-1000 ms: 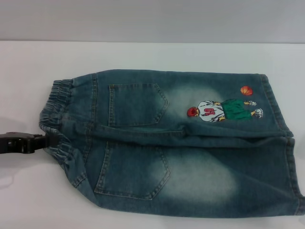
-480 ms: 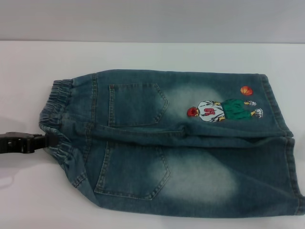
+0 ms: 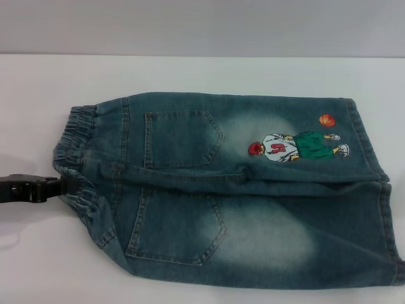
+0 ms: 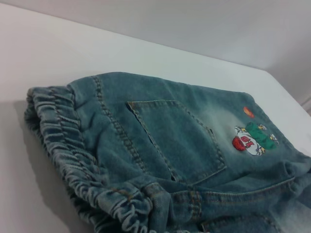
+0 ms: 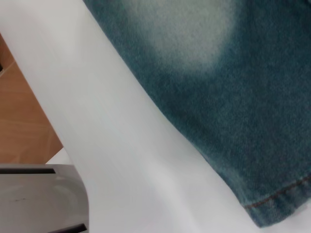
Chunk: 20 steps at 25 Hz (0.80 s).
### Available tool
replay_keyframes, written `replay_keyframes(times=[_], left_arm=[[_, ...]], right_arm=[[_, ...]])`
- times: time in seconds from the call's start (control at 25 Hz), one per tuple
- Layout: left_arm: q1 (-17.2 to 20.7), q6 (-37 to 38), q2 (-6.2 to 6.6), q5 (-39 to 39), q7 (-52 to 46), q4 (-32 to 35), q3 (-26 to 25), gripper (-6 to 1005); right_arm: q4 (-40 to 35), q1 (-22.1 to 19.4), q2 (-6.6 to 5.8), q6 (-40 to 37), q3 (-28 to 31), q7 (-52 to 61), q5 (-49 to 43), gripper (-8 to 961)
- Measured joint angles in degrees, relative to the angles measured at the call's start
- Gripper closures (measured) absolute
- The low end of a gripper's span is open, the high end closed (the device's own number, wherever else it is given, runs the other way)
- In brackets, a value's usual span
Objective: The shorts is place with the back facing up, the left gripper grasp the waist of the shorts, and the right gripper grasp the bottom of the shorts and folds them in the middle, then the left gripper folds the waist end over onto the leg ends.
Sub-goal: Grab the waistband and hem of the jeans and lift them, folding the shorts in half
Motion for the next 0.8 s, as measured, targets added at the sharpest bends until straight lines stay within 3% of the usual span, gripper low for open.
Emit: replay_keyframes(times=[0.8], left_arm=[[0.1,0.5,0.00,0.2,-0.5,0.1,0.4,966]], right_arm=[[0.2,-0.2,0.64,1.5,-0.5,0.0,-1.1,320]])
